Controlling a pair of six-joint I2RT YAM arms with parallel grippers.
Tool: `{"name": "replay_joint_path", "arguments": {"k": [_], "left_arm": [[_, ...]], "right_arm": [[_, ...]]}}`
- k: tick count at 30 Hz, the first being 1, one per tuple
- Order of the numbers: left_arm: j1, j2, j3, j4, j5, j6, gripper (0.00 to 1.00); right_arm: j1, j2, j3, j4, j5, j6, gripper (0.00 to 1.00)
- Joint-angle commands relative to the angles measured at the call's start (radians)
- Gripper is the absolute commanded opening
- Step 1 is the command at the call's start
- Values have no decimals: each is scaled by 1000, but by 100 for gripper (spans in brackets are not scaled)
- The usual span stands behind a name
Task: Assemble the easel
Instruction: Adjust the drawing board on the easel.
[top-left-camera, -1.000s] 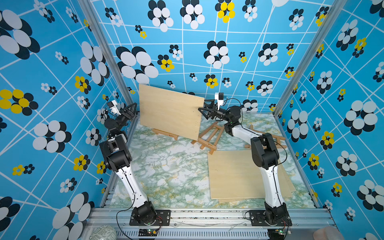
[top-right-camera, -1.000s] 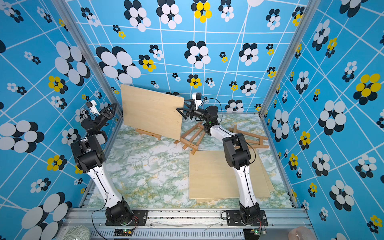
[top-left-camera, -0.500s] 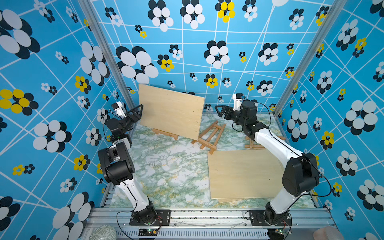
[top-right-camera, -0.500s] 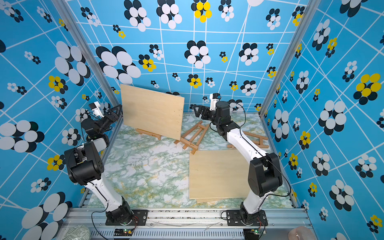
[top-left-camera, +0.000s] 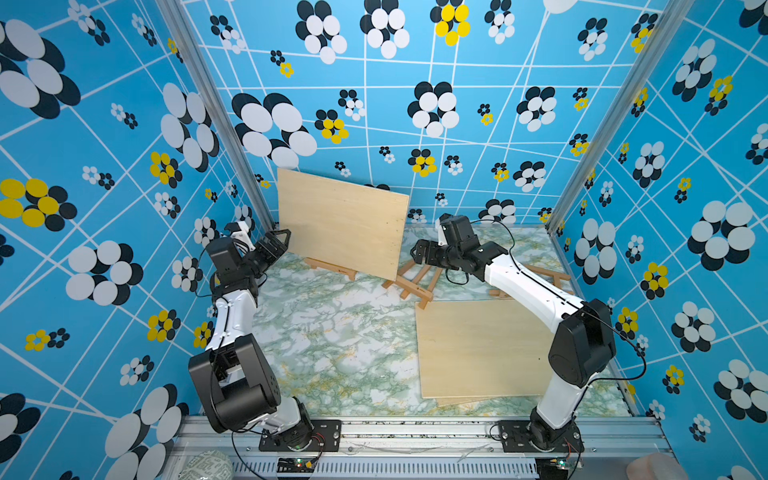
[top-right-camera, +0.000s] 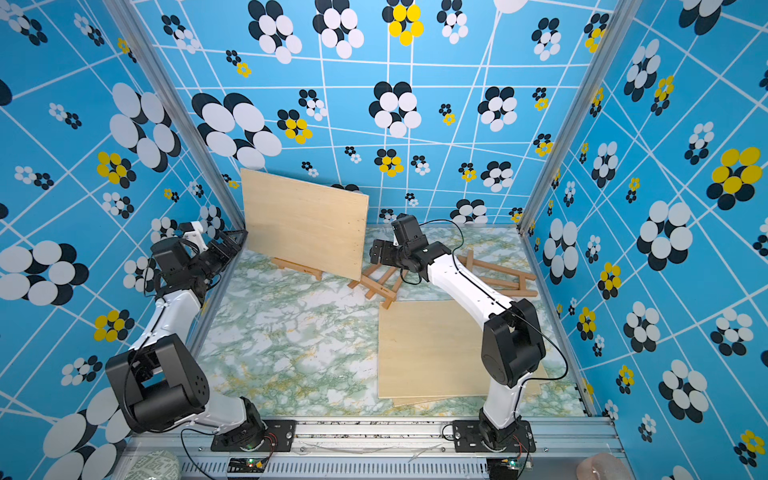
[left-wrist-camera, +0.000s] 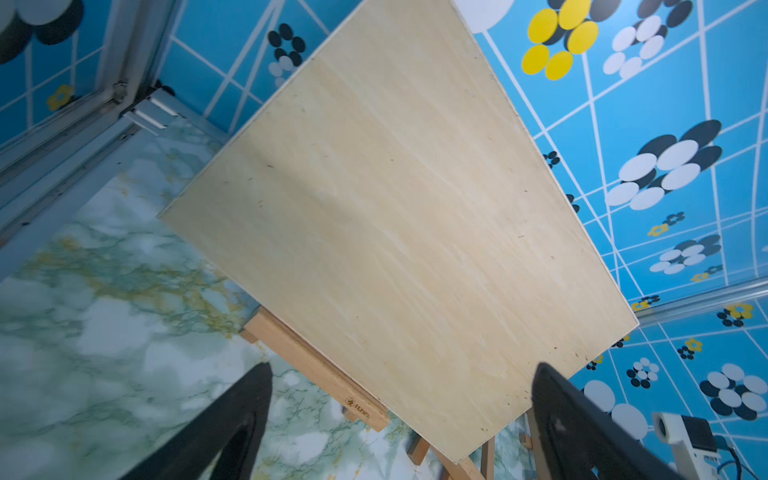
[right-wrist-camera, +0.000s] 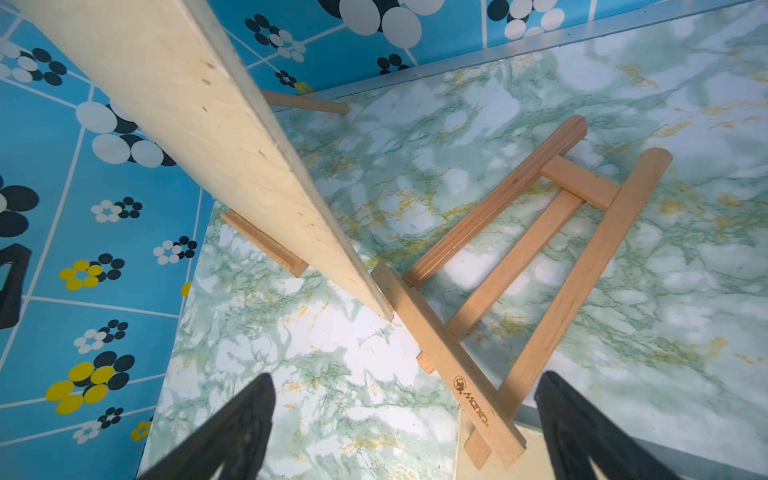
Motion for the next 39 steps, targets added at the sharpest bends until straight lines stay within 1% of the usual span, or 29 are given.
{"name": "replay_joint_path", "arguments": {"k": [1, 3, 4, 7, 15, 28, 39], "left_arm": [[12, 50, 76, -138, 74, -41, 99], [13, 52, 83, -143, 64, -39, 99], [12, 53, 86, -149, 59, -39, 99], [11, 54, 77, -149, 59, -37, 99], [12, 48, 50, -132, 45, -26, 99], [16, 73, 38, -94, 38, -30, 99], [17, 88, 33, -79, 41, -28, 99]], "right_arm": [[-1, -6, -26, 11, -3, 40, 100], [0, 28, 19, -38, 34, 71, 100], [2, 53, 66, -59, 46, 77, 100], [7, 117, 145, -98, 127, 91, 100], [23, 293, 387, -176, 231, 68, 100], [31, 480, 625, -253, 241, 67, 100], [27, 568, 733, -287, 232, 49, 100]]}}
